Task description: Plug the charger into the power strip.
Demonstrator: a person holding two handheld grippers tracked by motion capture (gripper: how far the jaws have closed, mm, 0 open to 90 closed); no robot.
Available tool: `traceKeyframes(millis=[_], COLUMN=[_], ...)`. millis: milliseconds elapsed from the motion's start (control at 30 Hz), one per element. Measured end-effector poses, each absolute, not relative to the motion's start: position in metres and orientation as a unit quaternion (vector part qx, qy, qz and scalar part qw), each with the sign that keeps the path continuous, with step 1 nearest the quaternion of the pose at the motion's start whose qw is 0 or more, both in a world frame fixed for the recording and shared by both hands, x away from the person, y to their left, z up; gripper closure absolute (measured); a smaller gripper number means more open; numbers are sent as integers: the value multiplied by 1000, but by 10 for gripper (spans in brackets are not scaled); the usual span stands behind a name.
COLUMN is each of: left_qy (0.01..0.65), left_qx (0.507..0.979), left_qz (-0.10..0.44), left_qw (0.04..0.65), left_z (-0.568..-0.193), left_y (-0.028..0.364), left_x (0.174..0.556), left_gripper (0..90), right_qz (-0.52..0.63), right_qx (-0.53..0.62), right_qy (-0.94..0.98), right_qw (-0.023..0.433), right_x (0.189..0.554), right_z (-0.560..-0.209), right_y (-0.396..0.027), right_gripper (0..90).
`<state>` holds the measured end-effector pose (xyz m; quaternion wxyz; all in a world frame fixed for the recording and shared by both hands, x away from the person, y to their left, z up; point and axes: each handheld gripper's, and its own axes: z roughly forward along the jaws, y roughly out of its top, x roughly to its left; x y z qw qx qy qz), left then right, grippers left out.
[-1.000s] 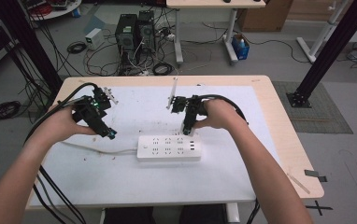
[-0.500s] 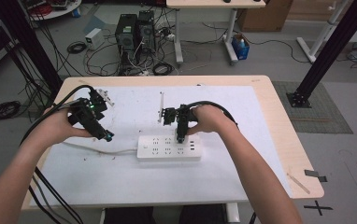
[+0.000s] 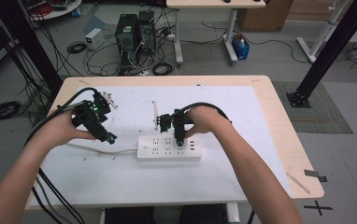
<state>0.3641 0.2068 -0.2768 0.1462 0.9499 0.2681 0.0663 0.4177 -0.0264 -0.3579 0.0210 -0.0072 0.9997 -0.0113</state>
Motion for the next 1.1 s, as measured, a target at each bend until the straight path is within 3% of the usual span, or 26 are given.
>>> traceKeyframes(millis=[800,867,900,933,1000,1100], left_qy=[272,268,268,268,261,267], left_qx=[949,951,951,951,953,951], left_qz=[59,57,57,56,56,57], left_qw=[149,146,146,146,143,143], left_z=[-284,-285,-285,-287,-287,-286], left_y=[204,204,204,202,201,200], left_x=[371,372,372,373,377,382], left_gripper=[188,188,188,188,188,188], right_qz=[51,58,58,77,103,142], right_qx=[-7,18,18,61,83,137], right_qy=[998,998,998,995,991,980], right_qw=[20,14,14,4,14,18], right_x=[419,424,424,426,426,427], right_z=[-365,-365,-365,-355,-344,-325], right_y=[-41,-46,-46,-58,-67,-85], right_gripper=[617,402,402,306,225,222])
